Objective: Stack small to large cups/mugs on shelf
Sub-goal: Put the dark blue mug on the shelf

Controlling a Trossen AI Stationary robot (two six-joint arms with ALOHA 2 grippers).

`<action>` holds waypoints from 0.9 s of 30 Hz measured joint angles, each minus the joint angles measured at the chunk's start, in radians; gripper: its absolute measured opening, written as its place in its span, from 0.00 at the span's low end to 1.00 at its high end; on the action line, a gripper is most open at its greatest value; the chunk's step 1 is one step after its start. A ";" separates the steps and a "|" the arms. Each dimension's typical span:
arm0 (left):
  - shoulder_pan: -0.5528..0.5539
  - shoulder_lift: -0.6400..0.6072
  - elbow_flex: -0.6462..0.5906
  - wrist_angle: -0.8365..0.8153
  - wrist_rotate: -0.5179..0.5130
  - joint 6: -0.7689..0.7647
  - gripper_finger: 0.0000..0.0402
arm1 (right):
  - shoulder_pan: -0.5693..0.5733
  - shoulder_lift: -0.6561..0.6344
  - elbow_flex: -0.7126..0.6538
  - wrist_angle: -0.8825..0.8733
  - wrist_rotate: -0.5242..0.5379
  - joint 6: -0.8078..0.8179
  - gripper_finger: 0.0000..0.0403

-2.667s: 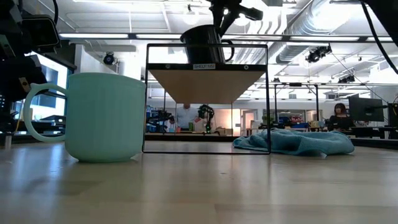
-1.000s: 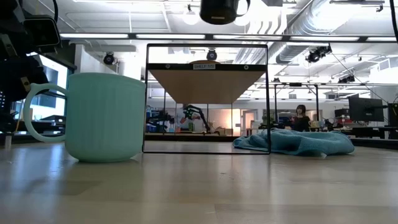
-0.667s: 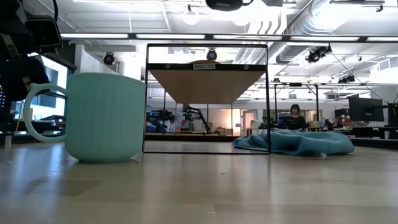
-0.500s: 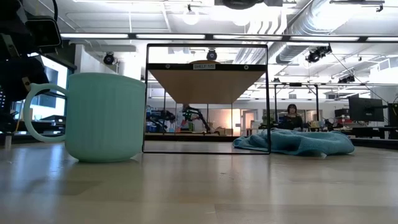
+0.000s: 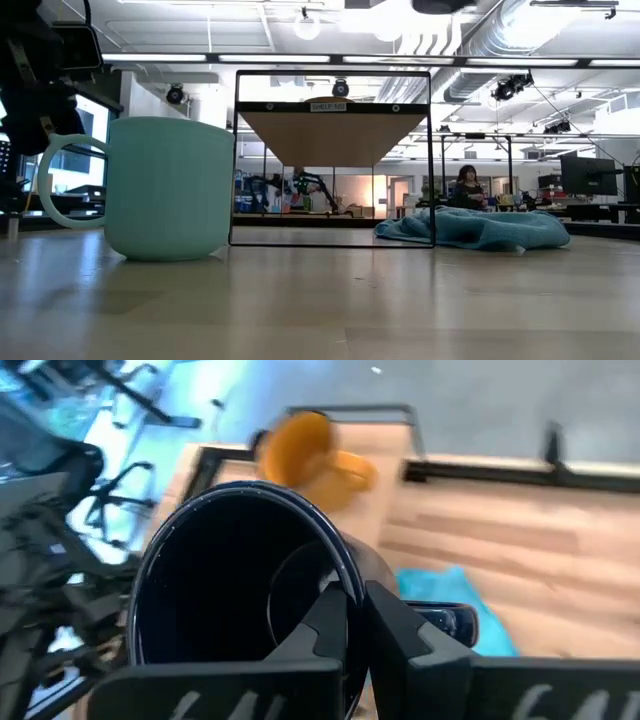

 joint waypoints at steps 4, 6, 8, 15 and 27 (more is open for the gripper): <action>0.000 0.000 0.000 0.003 0.000 -0.022 0.45 | -0.002 -0.142 -0.216 0.059 -0.025 0.058 0.00; 0.000 0.000 0.000 0.002 0.000 -0.024 0.45 | -0.002 -0.212 -0.330 0.158 -0.034 0.060 0.00; 0.000 0.000 0.000 0.002 -0.001 -0.024 0.45 | -0.002 -0.263 -0.439 0.279 -0.044 0.054 0.00; 0.000 0.000 0.000 0.002 -0.026 -0.025 0.45 | -0.040 -0.297 -0.720 0.547 -0.172 0.031 0.00; 0.000 0.000 0.000 0.001 -0.026 -0.024 0.45 | -0.139 -0.072 -0.694 0.750 -0.314 -0.085 0.00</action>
